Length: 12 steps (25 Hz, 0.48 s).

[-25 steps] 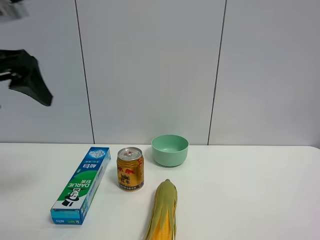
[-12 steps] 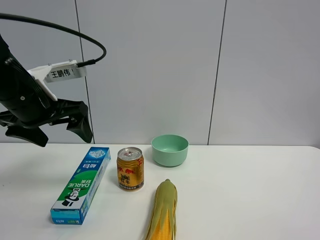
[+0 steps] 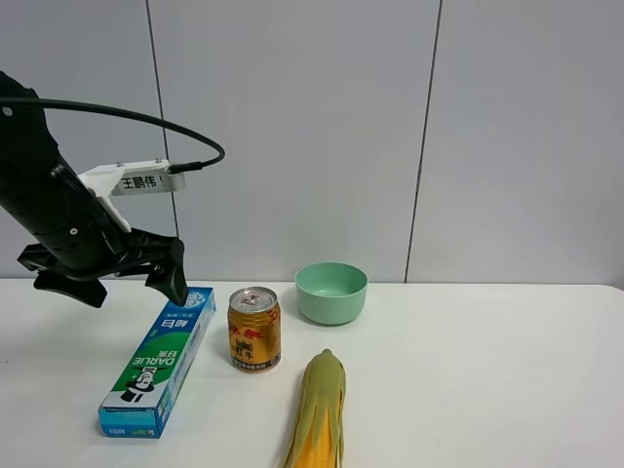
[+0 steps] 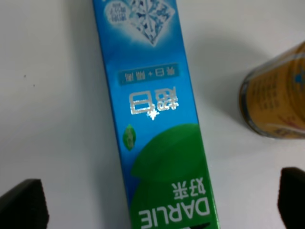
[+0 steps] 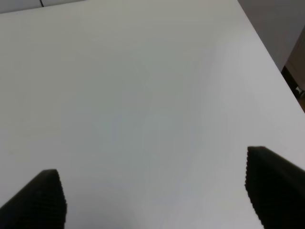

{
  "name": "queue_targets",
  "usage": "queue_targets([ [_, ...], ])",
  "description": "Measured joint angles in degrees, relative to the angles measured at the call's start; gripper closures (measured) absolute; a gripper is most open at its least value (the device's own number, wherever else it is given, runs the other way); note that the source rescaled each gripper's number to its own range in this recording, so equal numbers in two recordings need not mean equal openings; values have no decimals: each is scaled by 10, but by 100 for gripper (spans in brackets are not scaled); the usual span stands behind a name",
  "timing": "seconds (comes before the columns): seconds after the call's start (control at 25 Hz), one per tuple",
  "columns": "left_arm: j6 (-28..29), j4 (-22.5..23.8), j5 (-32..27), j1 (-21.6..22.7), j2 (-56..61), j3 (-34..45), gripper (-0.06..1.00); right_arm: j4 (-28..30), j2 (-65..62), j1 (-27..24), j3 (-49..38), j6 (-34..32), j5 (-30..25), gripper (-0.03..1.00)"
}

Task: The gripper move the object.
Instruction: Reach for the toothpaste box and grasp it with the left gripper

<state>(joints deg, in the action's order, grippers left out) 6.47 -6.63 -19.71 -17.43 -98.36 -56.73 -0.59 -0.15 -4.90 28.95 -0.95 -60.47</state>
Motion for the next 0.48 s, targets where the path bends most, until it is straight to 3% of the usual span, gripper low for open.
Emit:
queue_targets([
  [0.48,0,5,33,0,-69,-2,-5,0,0,0,0,0,0,-3],
])
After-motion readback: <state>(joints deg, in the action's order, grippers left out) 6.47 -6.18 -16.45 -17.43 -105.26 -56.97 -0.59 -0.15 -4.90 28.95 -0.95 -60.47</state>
